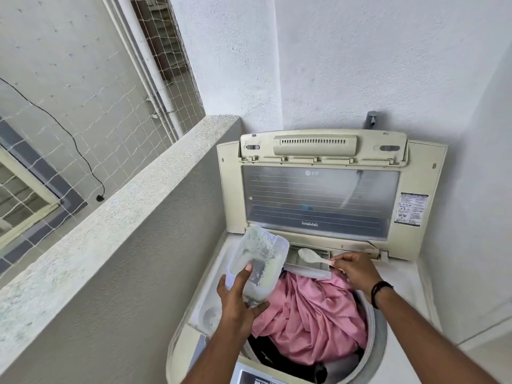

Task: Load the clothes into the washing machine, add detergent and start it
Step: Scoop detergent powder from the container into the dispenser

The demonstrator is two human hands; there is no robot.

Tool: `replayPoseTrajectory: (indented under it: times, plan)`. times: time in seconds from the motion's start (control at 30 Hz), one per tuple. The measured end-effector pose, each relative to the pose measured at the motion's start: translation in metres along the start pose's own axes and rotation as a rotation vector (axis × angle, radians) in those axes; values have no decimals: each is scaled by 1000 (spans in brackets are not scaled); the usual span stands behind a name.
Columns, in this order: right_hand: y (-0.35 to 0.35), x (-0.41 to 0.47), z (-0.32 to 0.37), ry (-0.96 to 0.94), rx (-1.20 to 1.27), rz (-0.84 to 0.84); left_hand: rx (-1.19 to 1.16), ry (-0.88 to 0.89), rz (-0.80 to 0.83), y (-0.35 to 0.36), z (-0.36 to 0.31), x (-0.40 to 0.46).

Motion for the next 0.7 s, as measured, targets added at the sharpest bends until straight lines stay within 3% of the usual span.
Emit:
replayPoseTrajectory:
  times: [0.4, 0.7]
  plan:
    - [7, 12, -25, -109, -425, 85, -34, 15, 19, -22, 12, -5]
    - [10, 0, -27, -234, -679, 29, -18, 16, 40, -24, 12, -8]
Point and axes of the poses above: each hand's wrist, its own x-axis towards the middle knuckle, its own y-axis out of the palm, z = x × y, the point moved 7 cm from there along x, towards the middle knuckle, and after that the axes turned 9 degrees about z, right-handed, at the moved point
